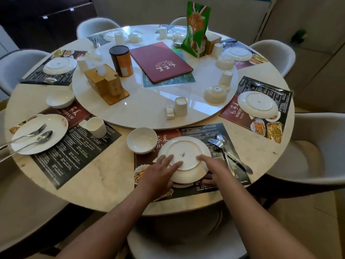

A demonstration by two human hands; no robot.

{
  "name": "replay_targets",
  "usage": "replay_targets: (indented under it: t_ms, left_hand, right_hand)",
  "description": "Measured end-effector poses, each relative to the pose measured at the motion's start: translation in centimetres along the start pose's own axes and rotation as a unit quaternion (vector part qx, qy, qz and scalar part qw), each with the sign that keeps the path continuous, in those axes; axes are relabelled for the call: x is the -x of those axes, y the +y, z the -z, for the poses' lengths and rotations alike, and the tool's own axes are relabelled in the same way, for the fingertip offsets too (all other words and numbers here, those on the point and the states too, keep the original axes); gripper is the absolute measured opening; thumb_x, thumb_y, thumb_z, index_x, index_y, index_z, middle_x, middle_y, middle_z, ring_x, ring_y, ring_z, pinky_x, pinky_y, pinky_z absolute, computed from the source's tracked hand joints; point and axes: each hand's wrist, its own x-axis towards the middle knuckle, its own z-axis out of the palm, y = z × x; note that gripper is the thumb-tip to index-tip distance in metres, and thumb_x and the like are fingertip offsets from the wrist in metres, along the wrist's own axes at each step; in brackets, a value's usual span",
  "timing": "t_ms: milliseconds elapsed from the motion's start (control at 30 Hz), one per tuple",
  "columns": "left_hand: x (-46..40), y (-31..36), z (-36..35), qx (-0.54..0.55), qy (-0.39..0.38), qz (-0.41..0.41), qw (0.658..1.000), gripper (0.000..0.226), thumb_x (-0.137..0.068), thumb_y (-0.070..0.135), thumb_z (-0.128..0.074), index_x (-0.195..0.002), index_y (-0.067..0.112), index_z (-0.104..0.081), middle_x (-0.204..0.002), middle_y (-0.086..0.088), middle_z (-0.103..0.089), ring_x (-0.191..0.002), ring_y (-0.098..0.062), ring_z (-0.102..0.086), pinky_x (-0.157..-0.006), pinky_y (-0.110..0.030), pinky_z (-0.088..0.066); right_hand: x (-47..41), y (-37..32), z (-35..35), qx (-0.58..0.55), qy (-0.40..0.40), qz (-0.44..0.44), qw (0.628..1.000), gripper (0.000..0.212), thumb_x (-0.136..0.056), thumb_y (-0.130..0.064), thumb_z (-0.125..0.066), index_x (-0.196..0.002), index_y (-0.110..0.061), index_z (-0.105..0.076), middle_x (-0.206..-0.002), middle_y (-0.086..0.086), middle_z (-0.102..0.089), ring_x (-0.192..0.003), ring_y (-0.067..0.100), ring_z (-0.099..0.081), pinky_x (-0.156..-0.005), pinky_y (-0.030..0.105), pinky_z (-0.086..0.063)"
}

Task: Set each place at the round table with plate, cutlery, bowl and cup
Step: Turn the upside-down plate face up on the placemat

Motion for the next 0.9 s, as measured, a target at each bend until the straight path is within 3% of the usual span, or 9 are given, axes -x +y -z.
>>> replay_targets:
  t_ms: [67, 133, 233, 367, 433, 533, 633, 700, 900]
  left_hand:
    - [0.4, 0.3, -0.1, -0.002, 0.051, -0.03, 0.998, 0.073, -0.09, 0.03, -0.059, -0.155, 0.032, -0.027, -0.159, -0.012, -0.034, -0.145, -0.034, -0.034, -0.094, -0.047, -0.056]
    - [0.8, 0.4, -0.1, 0.018, 0.134, -0.054, 0.989, 0.067, -0.088, 0.026, -0.06, -0.151, 0.028, -0.037, -0.148, -0.012, -0.05, -0.134, -0.034, -0.05, -0.085, -0.046, -0.061]
    - [0.5, 0.7, 1.6, 0.048, 0.254, -0.06, 0.964, 0.053, -0.094, 0.023, -0.058, -0.146, 0.022, -0.049, -0.136, -0.009, -0.061, -0.122, -0.03, -0.061, -0.082, -0.042, -0.062]
    - [-0.7, 1.2, 5.7, 0.089, 0.337, -0.015, 0.937, 0.032, -0.101, 0.028, -0.055, -0.131, 0.026, -0.065, -0.117, 0.001, -0.073, -0.092, -0.021, -0.072, -0.063, -0.035, -0.059]
    - [-1.3, 1.3, 7.5, 0.149, 0.319, 0.032, 0.935, 0.034, -0.102, 0.035, -0.044, -0.126, 0.031, -0.067, -0.107, 0.003, -0.076, -0.083, -0.02, -0.071, -0.064, -0.035, -0.057]
    - [-2.3, 0.7, 8.9, 0.273, 0.239, 0.111, 0.925, 0.031, -0.106, 0.033, -0.046, -0.125, 0.029, -0.069, -0.105, 0.003, -0.074, -0.091, -0.019, -0.067, -0.076, -0.033, -0.051]
    - [-2.6, -0.1, 8.2, 0.368, 0.148, 0.159, 0.904, 0.025, -0.105, 0.034, -0.049, -0.113, 0.028, -0.072, -0.093, 0.007, -0.071, -0.089, -0.018, -0.066, -0.076, -0.038, -0.056]
    - [-2.7, -0.4, 7.1, 0.405, 0.116, 0.2, 0.885, 0.024, -0.104, 0.034, -0.052, -0.11, 0.027, -0.074, -0.091, 0.004, -0.072, -0.088, -0.019, -0.067, -0.081, -0.045, -0.059]
    - [-2.6, -0.1, 3.9, 0.544, 0.1, 0.33, 0.765, 0.024, -0.099, 0.014, -0.059, -0.12, 0.013, -0.07, -0.099, -0.001, -0.072, -0.091, -0.02, -0.068, -0.086, -0.042, -0.059]
  right_hand:
    - [0.3, 0.1, 0.6, 0.016, 0.02, 0.043, 0.999, 0.055, -0.076, -0.028, -0.084, -0.118, -0.006, -0.056, -0.107, 0.013, -0.066, -0.085, 0.032, -0.068, -0.056, 0.039, -0.057]
    - [0.9, -0.4, 1.4, 0.041, 0.037, 0.099, 0.994, 0.051, -0.075, -0.034, -0.085, -0.11, -0.006, -0.061, -0.104, 0.011, -0.068, -0.083, 0.029, -0.068, -0.053, 0.036, -0.057]
    - [2.0, -1.7, 2.9, 0.058, 0.032, 0.164, 0.984, 0.042, -0.079, -0.047, -0.079, -0.097, -0.012, -0.064, -0.093, 0.008, -0.072, -0.08, 0.027, -0.072, -0.066, 0.046, -0.063]
    - [2.2, -2.4, 4.0, 0.025, 0.033, 0.201, 0.979, 0.059, -0.073, -0.072, -0.07, -0.099, -0.019, -0.068, -0.096, 0.006, -0.072, -0.087, 0.027, -0.072, -0.075, 0.052, -0.062]
    - [2.2, -2.4, 3.9, 0.006, 0.023, 0.211, 0.977, 0.057, -0.076, -0.08, -0.057, -0.101, -0.029, -0.066, -0.103, 0.004, -0.068, -0.097, 0.026, -0.068, -0.082, 0.052, -0.06]
    - [2.6, -2.1, 3.6, -0.019, -0.021, 0.228, 0.973, 0.026, -0.098, -0.061, -0.046, -0.091, -0.039, -0.058, -0.099, -0.001, -0.064, -0.097, 0.025, -0.064, -0.087, 0.052, -0.056]
    - [1.6, -0.7, 3.7, 0.024, -0.04, 0.239, 0.97, 0.014, -0.1, -0.03, -0.056, -0.106, -0.026, -0.068, -0.098, 0.004, -0.068, -0.093, 0.028, -0.066, -0.086, 0.054, -0.057]
    - [0.6, 0.4, 3.9, 0.07, -0.033, 0.243, 0.967, 0.023, -0.096, -0.013, -0.057, -0.115, -0.018, -0.069, -0.098, 0.004, -0.071, -0.091, 0.028, -0.068, -0.082, 0.055, -0.059]
    - [-0.9, 2.4, 4.3, 0.05, -0.042, 0.199, 0.978, 0.035, -0.097, -0.007, -0.058, -0.131, -0.016, -0.061, -0.107, 0.003, -0.068, -0.094, 0.025, -0.066, -0.079, 0.053, -0.06]
